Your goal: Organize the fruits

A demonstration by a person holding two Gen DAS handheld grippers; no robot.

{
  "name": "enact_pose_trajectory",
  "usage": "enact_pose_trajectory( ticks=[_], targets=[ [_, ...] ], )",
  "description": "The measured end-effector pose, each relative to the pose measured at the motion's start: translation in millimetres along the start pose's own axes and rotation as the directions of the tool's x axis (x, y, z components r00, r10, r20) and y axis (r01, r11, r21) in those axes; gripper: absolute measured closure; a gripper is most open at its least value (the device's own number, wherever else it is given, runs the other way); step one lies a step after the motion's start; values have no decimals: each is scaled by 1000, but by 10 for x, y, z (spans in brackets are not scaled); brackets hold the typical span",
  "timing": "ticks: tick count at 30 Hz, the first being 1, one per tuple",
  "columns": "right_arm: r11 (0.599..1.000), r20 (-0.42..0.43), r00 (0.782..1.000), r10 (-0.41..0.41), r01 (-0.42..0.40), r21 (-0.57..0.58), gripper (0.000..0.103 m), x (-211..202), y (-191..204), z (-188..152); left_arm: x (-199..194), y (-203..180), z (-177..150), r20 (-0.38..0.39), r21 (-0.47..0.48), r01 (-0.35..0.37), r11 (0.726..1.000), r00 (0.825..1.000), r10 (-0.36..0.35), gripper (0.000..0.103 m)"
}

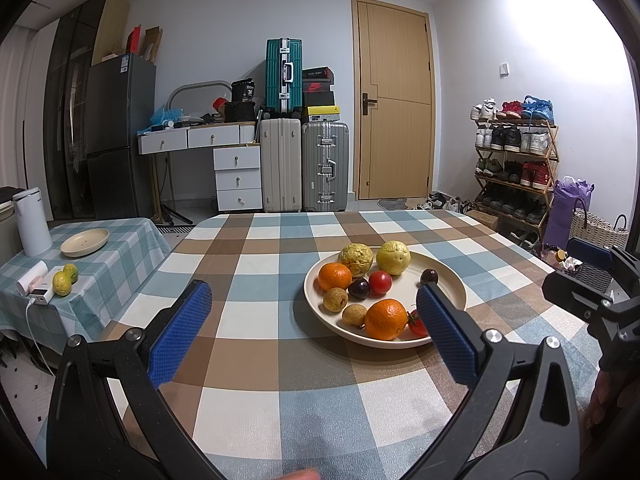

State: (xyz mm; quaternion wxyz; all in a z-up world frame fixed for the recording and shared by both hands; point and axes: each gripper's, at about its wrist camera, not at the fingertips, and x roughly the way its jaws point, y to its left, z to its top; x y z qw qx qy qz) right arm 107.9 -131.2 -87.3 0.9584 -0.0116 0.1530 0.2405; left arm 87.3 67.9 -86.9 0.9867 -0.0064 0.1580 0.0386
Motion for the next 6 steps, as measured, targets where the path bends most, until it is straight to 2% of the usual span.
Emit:
enact_pose_trajectory(
  ticks=[6],
  targets=[
    [1000, 0, 1000, 0, 0, 0, 0, 0, -1, 0, 1, 0, 0, 0, 0, 0, 1000, 1000, 0, 1]
  ],
)
